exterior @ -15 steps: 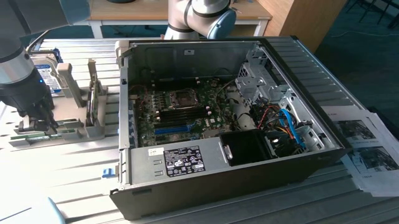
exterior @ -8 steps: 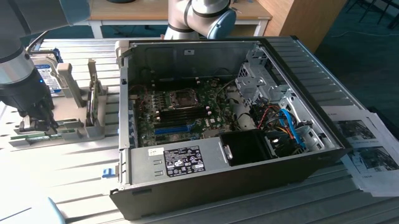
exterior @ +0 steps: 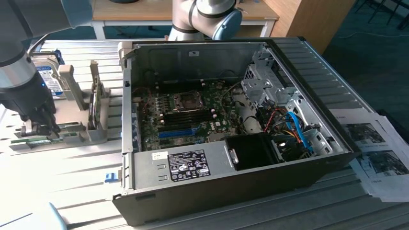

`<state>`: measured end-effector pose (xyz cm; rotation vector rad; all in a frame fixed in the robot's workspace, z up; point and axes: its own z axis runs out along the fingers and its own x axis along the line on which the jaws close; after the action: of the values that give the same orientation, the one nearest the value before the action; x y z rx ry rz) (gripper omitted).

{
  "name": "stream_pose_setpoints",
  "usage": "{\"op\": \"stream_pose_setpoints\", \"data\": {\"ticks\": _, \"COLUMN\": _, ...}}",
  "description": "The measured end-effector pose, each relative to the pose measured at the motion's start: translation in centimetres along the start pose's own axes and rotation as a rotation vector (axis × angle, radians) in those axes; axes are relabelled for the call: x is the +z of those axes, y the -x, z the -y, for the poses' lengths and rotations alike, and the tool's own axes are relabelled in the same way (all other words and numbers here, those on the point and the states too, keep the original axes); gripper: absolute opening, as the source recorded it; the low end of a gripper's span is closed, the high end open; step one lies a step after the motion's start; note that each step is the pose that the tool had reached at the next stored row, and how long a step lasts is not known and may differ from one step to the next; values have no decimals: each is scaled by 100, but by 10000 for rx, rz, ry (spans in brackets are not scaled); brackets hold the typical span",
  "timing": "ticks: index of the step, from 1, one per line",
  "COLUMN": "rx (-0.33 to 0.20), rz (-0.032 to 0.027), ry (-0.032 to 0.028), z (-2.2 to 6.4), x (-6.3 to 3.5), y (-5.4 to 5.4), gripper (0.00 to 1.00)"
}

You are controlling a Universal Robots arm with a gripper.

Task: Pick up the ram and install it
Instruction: 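Pick up the ram and move it above insertion slot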

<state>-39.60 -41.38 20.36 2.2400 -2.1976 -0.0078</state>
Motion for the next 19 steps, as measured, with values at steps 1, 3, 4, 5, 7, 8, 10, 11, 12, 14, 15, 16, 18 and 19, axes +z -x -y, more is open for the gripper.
{"op": "stream_pose_setpoints", "data": {"ticks": 1, "rx": 0, "rz": -1, "ry": 0, "z": 0, "x": 5, "y": 0, "gripper": 24}}
{"op": "stream_pose_setpoints", "data": {"ticks": 3, "rx": 0, "rz": -1, "ry": 1, "z": 0, "x": 12, "y": 0, "gripper": 24}}
{"op": "stream_pose_setpoints", "data": {"ticks": 4, "rx": 0, "rz": -1, "ry": 1, "z": 0, "x": 13, "y": 0, "gripper": 24}}
{"op": "stream_pose_setpoints", "data": {"ticks": 5, "rx": 0, "rz": -2, "ry": 1, "z": 0, "x": 14, "y": 0, "gripper": 24}}
{"op": "stream_pose_setpoints", "data": {"ticks": 7, "rx": 0, "rz": -1, "ry": -1, "z": 0, "x": 16, "y": 0, "gripper": 24}}
{"op": "stream_pose_setpoints", "data": {"ticks": 8, "rx": 1, "rz": 0, "ry": -1, "z": 0, "x": 16, "y": 0, "gripper": 24}}
{"op": "stream_pose_setpoints", "data": {"ticks": 10, "rx": 0, "rz": -1, "ry": -1, "z": 0, "x": 15, "y": 0, "gripper": 24}}
{"op": "stream_pose_setpoints", "data": {"ticks": 11, "rx": 0, "rz": 0, "ry": -2, "z": 0, "x": 16, "y": 0, "gripper": 24}}
{"op": "stream_pose_setpoints", "data": {"ticks": 12, "rx": 0, "rz": -1, "ry": -1, "z": 0, "x": 17, "y": 0, "gripper": 24}}
{"op": "stream_pose_setpoints", "data": {"ticks": 14, "rx": 0, "rz": 0, "ry": -1, "z": 0, "x": 20, "y": 0, "gripper": 24}}
{"op": "stream_pose_setpoints", "data": {"ticks": 15, "rx": 0, "rz": 0, "ry": -1, "z": 0, "x": 21, "y": 0, "gripper": 24}}
{"op": "stream_pose_setpoints", "data": {"ticks": 16, "rx": 0, "rz": -1, "ry": 0, "z": 0, "x": 21, "y": 0, "gripper": 24}}
{"op": "stream_pose_setpoints", "data": {"ticks": 18, "rx": 0, "rz": -1, "ry": 0, "z": 0, "x": 21, "y": 0, "gripper": 24}}
{"op": "stream_pose_setpoints", "data": {"ticks": 19, "rx": 0, "rz": 0, "ry": -1, "z": 0, "x": 21, "y": 0, "gripper": 24}}
